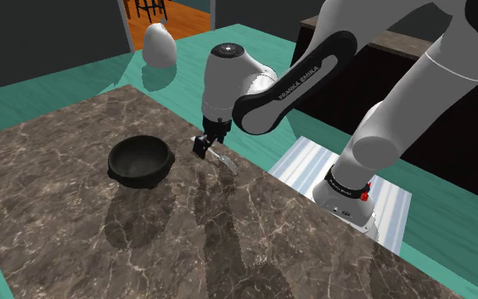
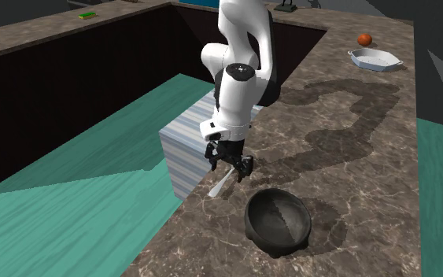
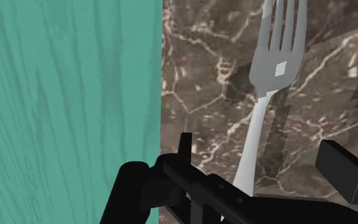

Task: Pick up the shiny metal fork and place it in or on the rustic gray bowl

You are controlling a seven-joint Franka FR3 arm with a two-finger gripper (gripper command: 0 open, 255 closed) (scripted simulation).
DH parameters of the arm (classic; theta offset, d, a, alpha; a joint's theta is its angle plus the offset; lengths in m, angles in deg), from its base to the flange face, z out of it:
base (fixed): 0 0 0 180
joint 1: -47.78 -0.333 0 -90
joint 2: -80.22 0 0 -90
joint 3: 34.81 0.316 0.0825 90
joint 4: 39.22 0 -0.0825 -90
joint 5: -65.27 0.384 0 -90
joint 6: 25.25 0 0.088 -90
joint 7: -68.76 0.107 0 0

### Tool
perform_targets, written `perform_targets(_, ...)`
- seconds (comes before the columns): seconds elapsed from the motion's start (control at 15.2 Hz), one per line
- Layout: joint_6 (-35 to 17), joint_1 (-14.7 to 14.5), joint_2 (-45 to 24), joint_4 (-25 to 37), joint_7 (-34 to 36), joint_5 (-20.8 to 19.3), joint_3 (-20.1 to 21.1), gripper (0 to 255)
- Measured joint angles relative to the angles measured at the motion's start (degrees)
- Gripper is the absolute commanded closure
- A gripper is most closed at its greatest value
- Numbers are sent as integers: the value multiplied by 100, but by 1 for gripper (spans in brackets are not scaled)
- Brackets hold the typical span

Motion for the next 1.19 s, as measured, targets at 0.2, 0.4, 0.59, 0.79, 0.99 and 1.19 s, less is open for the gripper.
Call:
perform_targets(0.2, -44, 18, -56, 8, 36, -50, 11, 0)
perform_targets(0.4, -51, 20, -63, 9, 41, -57, 12, 0)
perform_targets(0.59, -51, 20, -63, 9, 41, -57, 13, 255)
perform_targets(0.79, -51, 20, -64, 8, 41, -57, 12, 255)
perform_targets(0.99, -51, 20, -64, 7, 41, -57, 12, 255)
perform_targets(1.19, -8, 12, -31, 22, 12, -26, 2, 255)
